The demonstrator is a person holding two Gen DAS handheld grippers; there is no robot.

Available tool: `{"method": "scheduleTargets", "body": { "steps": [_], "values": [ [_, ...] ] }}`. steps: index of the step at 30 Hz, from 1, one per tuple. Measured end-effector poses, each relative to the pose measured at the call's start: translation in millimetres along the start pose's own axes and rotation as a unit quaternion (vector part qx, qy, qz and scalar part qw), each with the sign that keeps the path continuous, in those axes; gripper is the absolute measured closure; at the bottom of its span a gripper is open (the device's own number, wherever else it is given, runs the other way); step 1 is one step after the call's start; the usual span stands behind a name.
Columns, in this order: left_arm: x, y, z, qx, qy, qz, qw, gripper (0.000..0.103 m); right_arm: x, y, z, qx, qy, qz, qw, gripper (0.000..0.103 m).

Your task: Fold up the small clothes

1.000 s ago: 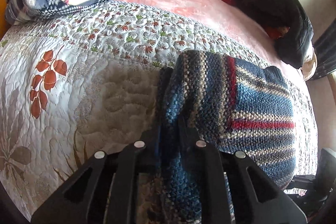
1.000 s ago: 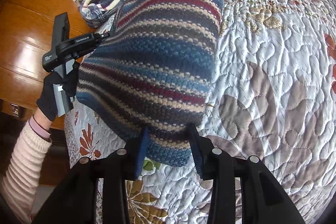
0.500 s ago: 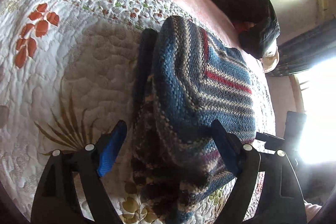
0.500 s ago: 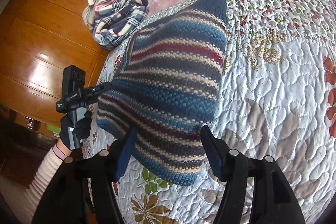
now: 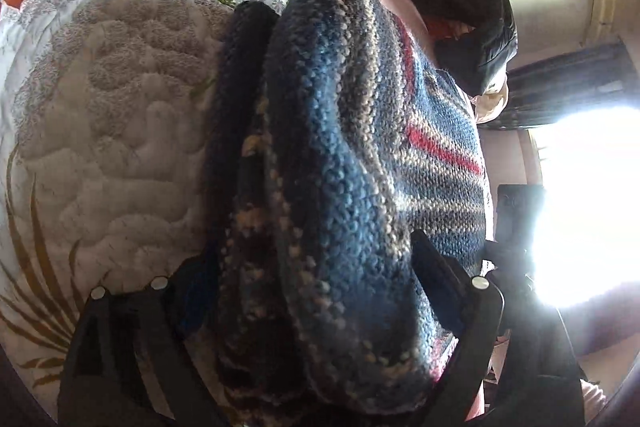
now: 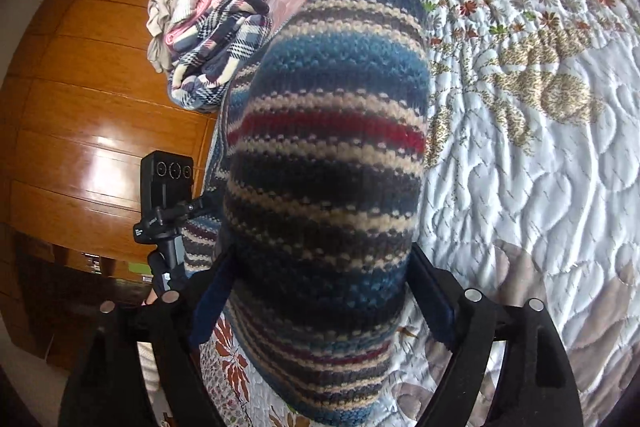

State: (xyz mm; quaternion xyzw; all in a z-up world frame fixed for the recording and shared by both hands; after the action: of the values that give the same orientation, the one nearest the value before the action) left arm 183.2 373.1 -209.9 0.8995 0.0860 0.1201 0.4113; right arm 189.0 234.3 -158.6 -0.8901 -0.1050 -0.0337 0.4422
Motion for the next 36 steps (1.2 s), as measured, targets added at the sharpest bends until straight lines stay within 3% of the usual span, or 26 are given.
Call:
{"method": "scheduleTargets", "body": {
  "steps": [2,4,7,10,17,22,26,30,33,36],
  "values": [
    [-2,-1,3,0.021,0.0,0.006,0.9998,0.02,2,2,9,0.019,-0.003,0.015,1.0,0.019],
    [-2,1,7,0.035,0.007,-0.001,0.9994,0.033,3,-1,10,0.017,0.002,0.012,1.0,0.03],
    [-5,4,5,0.032,0.022,-0.016,0.9991,0.049,2,-10,-1,0.008,0.014,-0.007,1.0,0.047],
    [-13,23,2,0.026,0.045,-0.009,0.9986,0.056,-2,-23,-15,-0.01,0.014,-0.034,0.999,0.05],
    [-55,113,18,-0.049,0.063,0.017,0.9967,0.059,-26,-36,-95,-0.037,0.027,-0.096,0.994,0.051],
    [-106,189,53,-0.074,0.049,0.043,0.9952,0.059,-70,14,-162,-0.058,0.026,-0.099,0.993,0.051],
    [-150,232,89,-0.061,0.035,0.071,0.995,0.059,-111,49,-202,-0.067,0.023,-0.072,0.995,0.051],
    [-181,243,128,-0.046,0.022,0.07,0.9962,0.059,-145,90,-218,-0.074,0.02,-0.032,0.997,0.05],
    [-192,234,148,-0.017,0.028,0.07,0.997,0.058,-164,120,-215,-0.075,0.021,0.003,0.997,0.049],
    [-201,219,154,-0.012,0.036,0.055,0.9978,0.054,-175,139,-209,-0.07,0.032,0.02,0.997,0.046]
  ]
}}
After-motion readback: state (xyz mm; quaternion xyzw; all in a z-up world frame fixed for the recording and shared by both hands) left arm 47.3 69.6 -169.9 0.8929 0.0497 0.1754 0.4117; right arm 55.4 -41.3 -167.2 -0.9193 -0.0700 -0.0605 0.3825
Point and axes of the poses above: each gripper's, at about its wrist camera, not at the fingertips, and z roughly the way its jaws point, y to its right, x to its top, the point moved 10 cm from there along z, roughly the way its jaws point, and after that the axes turned 1 degree about -z, right-handed, at the moved point
